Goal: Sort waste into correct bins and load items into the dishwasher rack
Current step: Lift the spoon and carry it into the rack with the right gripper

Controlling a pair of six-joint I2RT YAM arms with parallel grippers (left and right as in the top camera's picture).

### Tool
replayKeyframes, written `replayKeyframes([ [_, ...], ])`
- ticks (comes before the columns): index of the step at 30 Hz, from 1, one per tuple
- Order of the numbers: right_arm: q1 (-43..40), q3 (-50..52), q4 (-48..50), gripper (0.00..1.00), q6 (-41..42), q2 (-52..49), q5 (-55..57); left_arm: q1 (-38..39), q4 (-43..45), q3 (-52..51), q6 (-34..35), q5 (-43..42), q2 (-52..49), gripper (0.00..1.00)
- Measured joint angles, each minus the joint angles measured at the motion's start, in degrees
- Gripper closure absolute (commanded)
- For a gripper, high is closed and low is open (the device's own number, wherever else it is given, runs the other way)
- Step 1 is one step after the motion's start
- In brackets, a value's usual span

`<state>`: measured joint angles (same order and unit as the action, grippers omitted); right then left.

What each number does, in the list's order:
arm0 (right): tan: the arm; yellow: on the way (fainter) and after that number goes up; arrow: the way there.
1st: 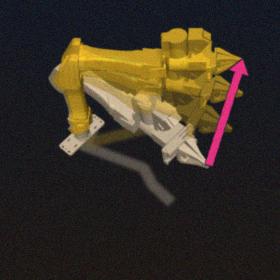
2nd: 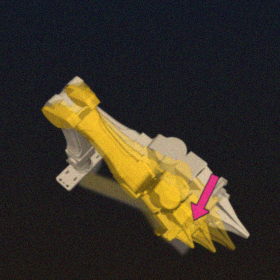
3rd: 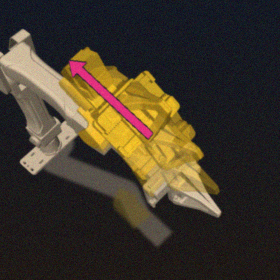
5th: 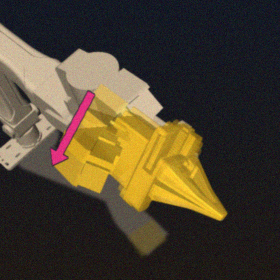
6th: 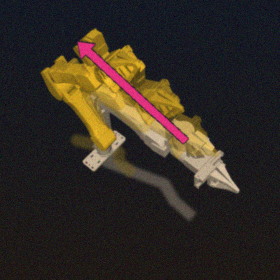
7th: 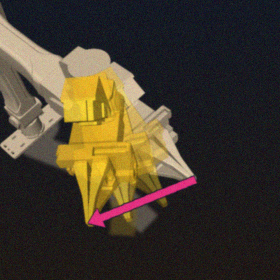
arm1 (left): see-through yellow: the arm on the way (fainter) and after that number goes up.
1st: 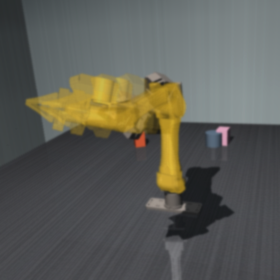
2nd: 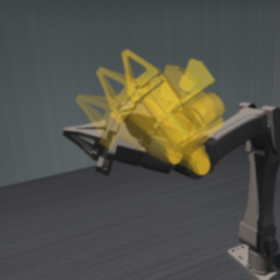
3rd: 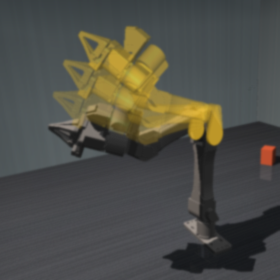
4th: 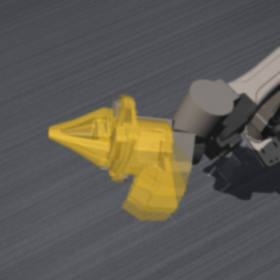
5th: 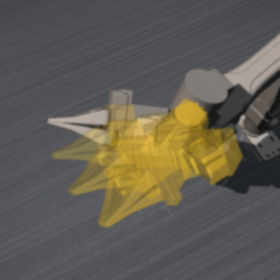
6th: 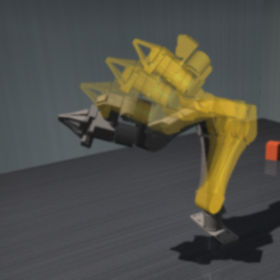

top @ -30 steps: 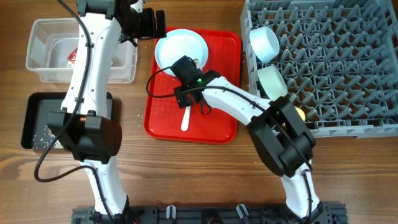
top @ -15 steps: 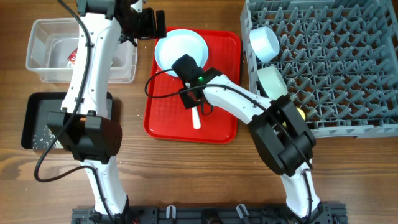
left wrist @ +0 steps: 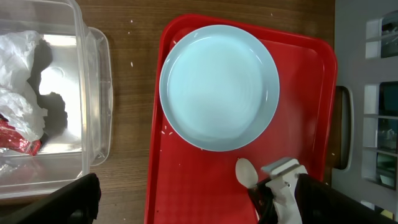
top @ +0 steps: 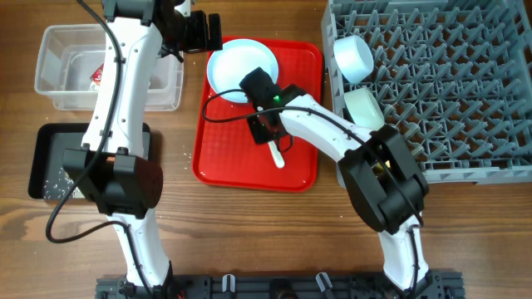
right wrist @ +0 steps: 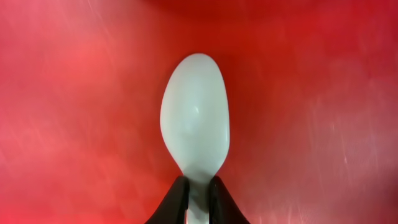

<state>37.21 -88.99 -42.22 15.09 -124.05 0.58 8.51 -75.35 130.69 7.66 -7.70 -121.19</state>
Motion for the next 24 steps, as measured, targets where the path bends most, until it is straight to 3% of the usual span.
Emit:
replayKeyframes([
  [7,-0.20,0.09,-6.86,0.96,-1.60,1.01,-1.95,0.00,0.00,0.00,0.00,0.00,0.00,0.00],
  [24,-3.17,2.78,-9.57,0.96,-3.89,10.29,-3.15,0.00,0.00,0.00,0.00,0.02,0.00,0.00],
])
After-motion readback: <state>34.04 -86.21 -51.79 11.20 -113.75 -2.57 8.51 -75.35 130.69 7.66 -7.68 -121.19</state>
